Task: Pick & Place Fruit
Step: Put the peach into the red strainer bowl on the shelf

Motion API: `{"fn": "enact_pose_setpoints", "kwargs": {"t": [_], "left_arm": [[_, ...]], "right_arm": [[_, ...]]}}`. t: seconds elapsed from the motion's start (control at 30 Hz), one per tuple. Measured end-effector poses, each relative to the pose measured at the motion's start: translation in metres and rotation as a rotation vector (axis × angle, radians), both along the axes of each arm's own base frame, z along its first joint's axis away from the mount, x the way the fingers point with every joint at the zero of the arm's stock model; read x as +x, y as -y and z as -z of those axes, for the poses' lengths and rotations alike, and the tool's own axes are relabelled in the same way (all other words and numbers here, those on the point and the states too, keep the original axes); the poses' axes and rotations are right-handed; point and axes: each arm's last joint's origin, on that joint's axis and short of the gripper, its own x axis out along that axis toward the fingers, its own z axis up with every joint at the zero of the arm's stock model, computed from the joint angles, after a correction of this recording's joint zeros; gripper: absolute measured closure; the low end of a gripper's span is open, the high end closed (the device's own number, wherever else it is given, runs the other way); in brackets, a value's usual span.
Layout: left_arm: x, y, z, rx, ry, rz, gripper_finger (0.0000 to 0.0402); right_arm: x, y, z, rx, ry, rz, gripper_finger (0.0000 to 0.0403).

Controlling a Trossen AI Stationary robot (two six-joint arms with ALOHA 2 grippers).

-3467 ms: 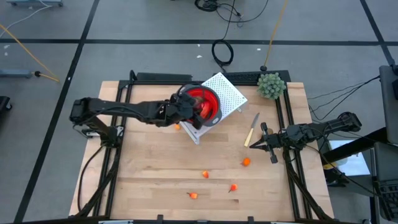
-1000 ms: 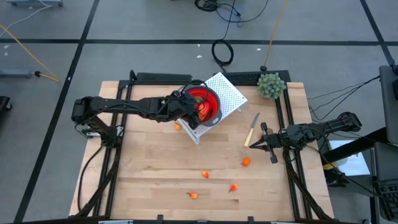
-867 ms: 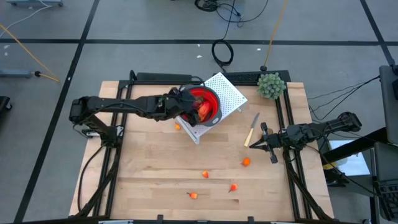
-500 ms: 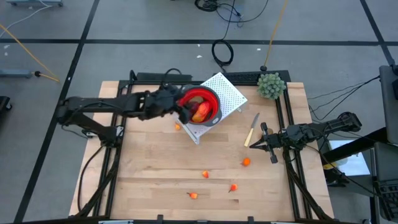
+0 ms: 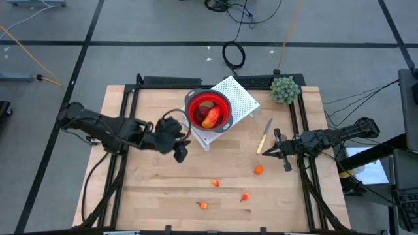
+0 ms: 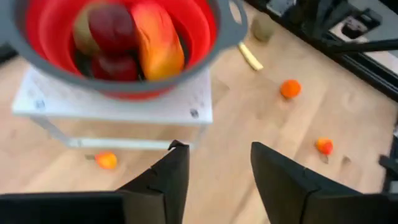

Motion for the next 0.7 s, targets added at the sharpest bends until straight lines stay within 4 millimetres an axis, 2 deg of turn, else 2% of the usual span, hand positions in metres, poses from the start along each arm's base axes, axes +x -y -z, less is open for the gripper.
{"fn": "enact_pose_setpoints", "kwargs": {"t": [0.37,0.7], "left_arm": [[-0.008,0.037,0.021,-0.104,-0.106,-0.043,0.0300],[0.011,0.056,0.056,-0.206,-0.193,-0.192,0.0331]], "right_arm": [[0.000,0.000,0.000,0.000,-0.001,0.000,0.0403],[0.001,-0.001,0.018,-0.007,-0.032,-0.005,0.0403]]}}
